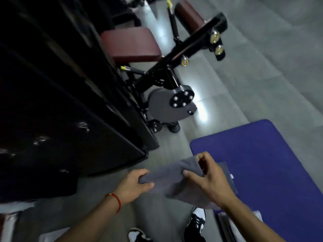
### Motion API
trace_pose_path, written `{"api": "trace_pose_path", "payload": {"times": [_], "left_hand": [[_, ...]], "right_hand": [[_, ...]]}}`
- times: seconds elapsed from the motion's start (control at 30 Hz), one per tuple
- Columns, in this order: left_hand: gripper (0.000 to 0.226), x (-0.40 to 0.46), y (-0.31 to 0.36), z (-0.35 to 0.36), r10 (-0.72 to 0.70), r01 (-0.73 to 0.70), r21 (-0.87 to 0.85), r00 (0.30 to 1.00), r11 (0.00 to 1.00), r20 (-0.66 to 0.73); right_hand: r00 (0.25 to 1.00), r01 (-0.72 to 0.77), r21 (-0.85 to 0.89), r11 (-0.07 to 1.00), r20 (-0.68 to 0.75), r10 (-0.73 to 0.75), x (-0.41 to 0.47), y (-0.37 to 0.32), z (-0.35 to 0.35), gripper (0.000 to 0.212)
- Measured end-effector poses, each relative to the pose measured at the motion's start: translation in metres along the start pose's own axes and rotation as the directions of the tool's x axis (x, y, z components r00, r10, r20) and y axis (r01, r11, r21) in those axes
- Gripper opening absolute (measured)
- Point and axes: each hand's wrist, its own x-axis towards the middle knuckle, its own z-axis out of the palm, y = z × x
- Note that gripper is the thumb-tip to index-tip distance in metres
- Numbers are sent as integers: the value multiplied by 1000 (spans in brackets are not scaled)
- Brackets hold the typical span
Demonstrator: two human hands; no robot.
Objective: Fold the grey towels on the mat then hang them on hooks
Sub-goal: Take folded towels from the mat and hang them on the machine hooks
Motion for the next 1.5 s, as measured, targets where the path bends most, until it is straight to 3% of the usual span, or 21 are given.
{"api": "trace_pose_path", "payload": {"times": [0.13,0.23,0.3,0.4,0.5,0.6,0.73,0.8,0.9,1.0,1.13,1.17,1.2,1.3,1.4,1.5], "left_hand": [[21,-85,0,-69,45,-74,-187,987,980,-153],[25,-136,-9,-105,66,-152,-312,961,938,-268],[25,-165,-20,-125,68,-210,-382,933,900,-354],[26,-201,-42,-149,76,-282,-415,891,865,-447],[23,-234,-69,-167,-11,-297,-487,846,821,-534],[20,-262,-95,-185,-101,-279,-549,821,788,-562],[53,-302,-121,-208,-50,-267,-495,842,827,-538],[51,-324,-132,-220,9,-248,-394,856,885,-517],[41,-355,-135,-240,199,-336,-225,859,915,-472],[36,-367,-132,-255,284,-409,-58,722,911,-631],[40,-358,-125,-251,208,-425,27,386,905,-899],[39,-354,-122,-248,193,-464,14,341,886,-920],[36,-351,-117,-245,191,-520,-16,342,854,-920],[27,-343,-98,-244,231,-658,-131,434,741,-871],[21,-333,-88,-259,294,-719,-151,454,679,-841],[19,-327,-84,-287,373,-725,-158,513,670,-774]], "right_hand": [[997,-51,-20,998,-65,49,-6,-47,18,49],[998,-22,-134,991,-61,14,-17,-90,55,68],[988,139,-224,965,-28,-149,-34,-129,88,69],[909,414,-193,890,136,-394,-74,-195,148,45],[829,525,-135,840,306,-469,-111,-250,207,40],[795,565,-164,809,369,-481,-129,-281,249,54],[765,589,-159,792,425,-484,-139,-303,277,51],[729,619,-149,771,473,-495,-141,-316,282,45],[625,754,-285,592,587,-514,-134,-342,283,59],[598,784,-280,555,581,-552,-132,-367,291,39],[613,787,-194,585,339,-713,-135,-374,299,27],[614,788,-166,593,285,-736,-135,-373,300,25],[608,793,-155,589,239,-757,-135,-374,300,24],[597,802,-124,584,186,-780,-131,-377,300,26],[568,816,-78,572,289,-771,-123,-388,283,30],[548,797,45,603,369,-751,-108,-408,258,18]]}}
